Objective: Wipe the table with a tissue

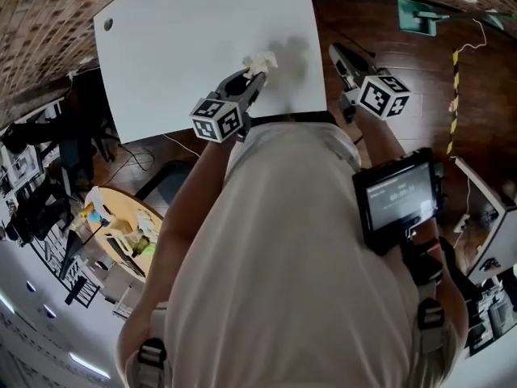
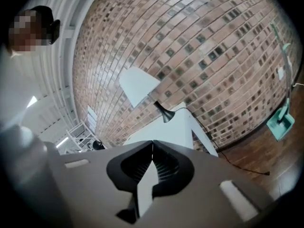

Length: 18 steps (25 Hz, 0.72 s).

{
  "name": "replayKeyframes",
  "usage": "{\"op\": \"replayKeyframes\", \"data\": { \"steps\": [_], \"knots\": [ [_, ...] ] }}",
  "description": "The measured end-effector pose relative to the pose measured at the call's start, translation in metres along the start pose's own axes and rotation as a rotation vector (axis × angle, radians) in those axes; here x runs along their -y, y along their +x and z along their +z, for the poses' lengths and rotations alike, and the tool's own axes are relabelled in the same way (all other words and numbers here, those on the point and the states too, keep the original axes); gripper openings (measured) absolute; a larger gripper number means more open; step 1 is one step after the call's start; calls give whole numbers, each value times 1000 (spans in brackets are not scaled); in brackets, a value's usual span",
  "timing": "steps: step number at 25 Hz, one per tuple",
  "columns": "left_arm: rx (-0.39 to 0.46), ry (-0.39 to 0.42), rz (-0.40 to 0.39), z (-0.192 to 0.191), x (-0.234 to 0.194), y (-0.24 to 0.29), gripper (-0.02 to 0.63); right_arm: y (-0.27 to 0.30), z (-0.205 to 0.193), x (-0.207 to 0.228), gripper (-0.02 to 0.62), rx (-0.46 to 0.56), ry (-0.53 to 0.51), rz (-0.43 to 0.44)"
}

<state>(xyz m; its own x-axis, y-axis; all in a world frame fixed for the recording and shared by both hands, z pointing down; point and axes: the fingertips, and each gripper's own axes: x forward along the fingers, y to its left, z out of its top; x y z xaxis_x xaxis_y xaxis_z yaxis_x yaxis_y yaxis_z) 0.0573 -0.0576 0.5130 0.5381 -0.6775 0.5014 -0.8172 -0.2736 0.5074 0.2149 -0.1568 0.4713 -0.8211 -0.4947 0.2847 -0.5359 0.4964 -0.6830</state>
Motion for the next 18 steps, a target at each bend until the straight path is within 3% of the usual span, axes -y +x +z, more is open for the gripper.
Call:
{"op": "replayKeyframes", "data": {
  "steps": [4, 8, 18],
  "knots": [
    [60, -8, 66, 15, -29, -24, 114, 30, -2, -42, 8, -26, -103, 100],
    [98, 6, 76, 5, -23, -43, 114, 21, -23, -67, 9, -75, -167, 123],
    [199, 42, 145, -32, -35, -149, 114, 11, -77, -162, 9, -117, -276, 211]
  ]
}}
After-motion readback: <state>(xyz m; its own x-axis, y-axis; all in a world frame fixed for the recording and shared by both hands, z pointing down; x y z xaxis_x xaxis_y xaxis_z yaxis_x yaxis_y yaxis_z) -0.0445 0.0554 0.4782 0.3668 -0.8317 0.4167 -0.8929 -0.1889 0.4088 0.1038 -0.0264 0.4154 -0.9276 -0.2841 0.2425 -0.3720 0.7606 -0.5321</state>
